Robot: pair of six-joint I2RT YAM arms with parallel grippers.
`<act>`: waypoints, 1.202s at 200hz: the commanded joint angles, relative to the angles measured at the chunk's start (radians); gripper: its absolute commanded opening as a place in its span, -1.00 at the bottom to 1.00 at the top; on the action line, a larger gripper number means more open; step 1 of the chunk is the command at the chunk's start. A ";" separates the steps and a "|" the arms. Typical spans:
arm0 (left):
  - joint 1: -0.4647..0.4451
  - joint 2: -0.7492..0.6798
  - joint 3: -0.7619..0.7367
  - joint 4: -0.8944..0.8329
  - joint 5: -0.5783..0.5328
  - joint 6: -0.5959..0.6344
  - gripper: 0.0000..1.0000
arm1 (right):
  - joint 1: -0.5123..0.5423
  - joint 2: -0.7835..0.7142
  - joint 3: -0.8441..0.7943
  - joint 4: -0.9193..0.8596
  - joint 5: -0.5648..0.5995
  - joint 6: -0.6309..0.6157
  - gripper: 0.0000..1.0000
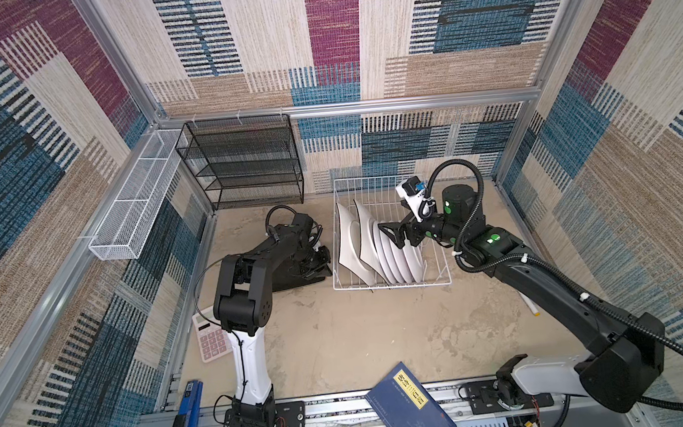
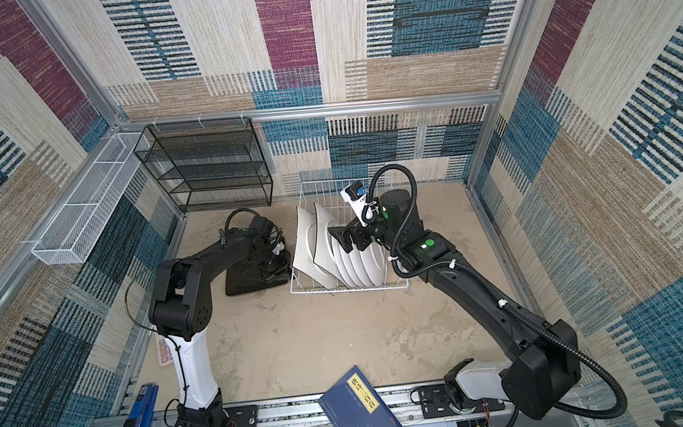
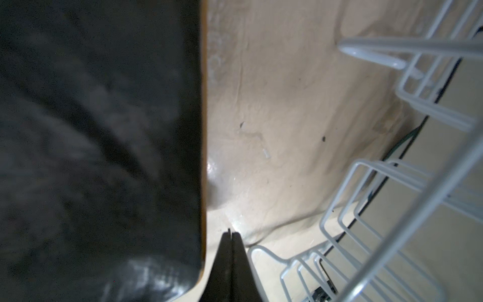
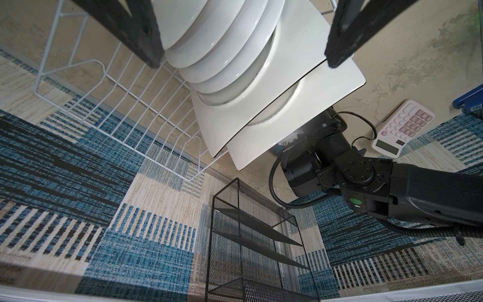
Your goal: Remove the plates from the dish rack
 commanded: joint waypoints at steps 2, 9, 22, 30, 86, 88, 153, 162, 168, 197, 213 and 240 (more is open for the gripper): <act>0.000 -0.005 -0.001 -0.033 -0.019 0.036 -1.00 | 0.002 0.002 -0.001 0.039 0.001 0.012 0.98; 0.000 -0.007 -0.003 -0.035 -0.019 0.039 -1.00 | 0.001 0.003 0.000 0.040 0.006 0.017 0.98; 0.001 -0.014 -0.006 -0.036 -0.017 0.038 -1.00 | 0.001 0.008 0.007 0.028 0.008 0.020 0.98; 0.001 -0.018 -0.005 -0.035 -0.008 0.038 -1.00 | 0.001 0.010 0.011 0.024 0.008 0.020 0.98; -0.003 -0.041 0.010 -0.058 -0.031 0.059 -1.00 | 0.001 0.002 -0.006 0.045 0.007 0.029 0.98; -0.003 -0.041 0.011 -0.059 -0.033 0.061 -1.00 | 0.001 0.002 -0.006 0.045 0.006 0.030 0.98; -0.003 -0.002 -0.008 -0.057 -0.060 0.063 -1.00 | 0.001 -0.006 -0.004 0.043 0.008 0.031 0.98; -0.003 -0.002 -0.007 -0.057 -0.063 0.066 -1.00 | 0.002 -0.007 -0.004 0.044 0.010 0.032 0.98; -0.003 -0.002 -0.004 -0.061 -0.066 0.066 -1.00 | 0.001 -0.006 -0.003 0.043 0.010 0.031 0.98; -0.003 -0.009 0.009 -0.072 -0.069 0.069 -1.00 | 0.001 -0.004 0.005 0.045 0.004 0.032 0.98; -0.003 -0.020 0.016 -0.073 -0.049 0.064 -1.00 | 0.002 0.002 0.010 0.045 0.001 0.031 0.98; -0.003 -0.067 0.029 -0.073 -0.003 0.058 -1.00 | 0.002 0.017 0.028 0.040 -0.004 0.026 0.98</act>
